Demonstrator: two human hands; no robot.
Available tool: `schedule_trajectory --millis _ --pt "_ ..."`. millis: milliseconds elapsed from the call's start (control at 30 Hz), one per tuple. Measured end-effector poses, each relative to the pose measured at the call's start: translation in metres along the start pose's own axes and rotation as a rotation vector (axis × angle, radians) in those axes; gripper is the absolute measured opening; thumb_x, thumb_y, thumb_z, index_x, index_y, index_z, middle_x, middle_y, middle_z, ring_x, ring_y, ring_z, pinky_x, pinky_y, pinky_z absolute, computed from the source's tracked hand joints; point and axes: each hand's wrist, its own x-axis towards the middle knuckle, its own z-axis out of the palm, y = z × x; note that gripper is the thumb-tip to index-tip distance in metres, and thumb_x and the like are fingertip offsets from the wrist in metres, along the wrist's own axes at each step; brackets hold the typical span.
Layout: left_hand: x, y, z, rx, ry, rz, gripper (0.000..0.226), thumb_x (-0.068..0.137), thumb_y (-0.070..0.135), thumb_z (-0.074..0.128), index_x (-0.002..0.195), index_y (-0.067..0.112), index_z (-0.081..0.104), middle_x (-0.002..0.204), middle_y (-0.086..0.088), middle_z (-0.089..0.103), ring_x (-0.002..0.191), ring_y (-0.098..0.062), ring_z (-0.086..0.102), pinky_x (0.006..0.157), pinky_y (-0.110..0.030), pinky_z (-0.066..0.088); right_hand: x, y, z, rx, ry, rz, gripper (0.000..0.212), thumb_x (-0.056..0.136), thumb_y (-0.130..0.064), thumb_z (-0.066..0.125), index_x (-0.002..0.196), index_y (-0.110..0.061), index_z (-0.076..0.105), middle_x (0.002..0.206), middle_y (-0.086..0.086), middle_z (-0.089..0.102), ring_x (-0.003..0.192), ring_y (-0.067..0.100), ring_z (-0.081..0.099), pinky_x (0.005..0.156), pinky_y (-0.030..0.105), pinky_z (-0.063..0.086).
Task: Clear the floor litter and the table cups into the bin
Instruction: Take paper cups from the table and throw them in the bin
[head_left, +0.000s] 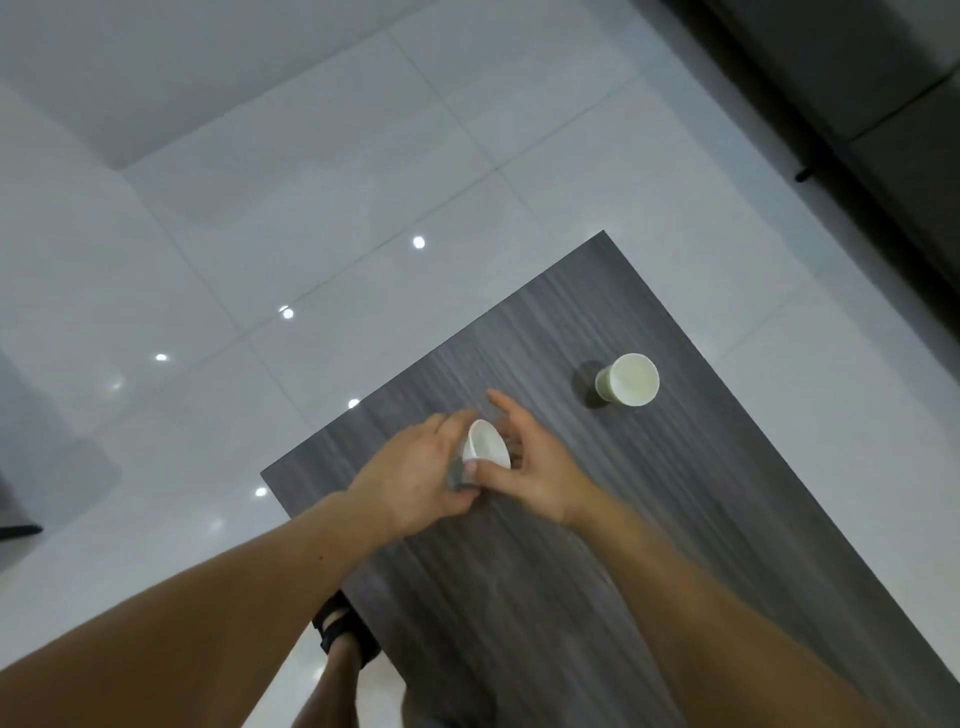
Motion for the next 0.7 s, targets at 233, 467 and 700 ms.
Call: schedule_trajectory --millis 233,467,700 --pt "-0.015 -0.015 0.0 -0.012 0.054 -0.125 0.091 0.069 0.036 0.07 0.146 0.029 0.022 0.123 -0.002 0.044 0.112 -0.023 0.049 0.093 -0.034 0.046 0.029 0.026 -0.094 -0.75 0.687 0.027 0.086 0.082 -0.045 0.07 0.153 -0.026 0.024 0.157 0.013 0.02 0.145 0.035 0.014 0.111 0.054 0.027" --pt "-0.05 -0.035 -0.018 0.004 0.205 -0.201 0.075 0.071 0.035 0.071 0.137 0.029 0.035 0.122 0.0 0.046 0.106 -0.022 0.052 0.079 -0.029 0.045 0.047 0.047 -0.086 -0.732 0.462 0.269 0.068 0.084 -0.022 0.07 0.145 -0.015 0.04 0.147 0.024 0.029 0.13 0.046 0.033 0.111 0.047 0.03" --pt "-0.119 -0.048 -0.037 -0.034 0.349 -0.306 0.082 0.071 0.035 0.077 0.138 0.026 0.032 0.128 -0.002 0.046 0.109 -0.023 0.052 0.086 -0.032 0.047 0.017 -0.028 0.06 -0.792 0.211 -0.07 0.066 0.087 -0.029 0.063 0.147 -0.026 0.036 0.146 0.005 0.032 0.127 0.028 0.037 0.101 0.04 0.041"
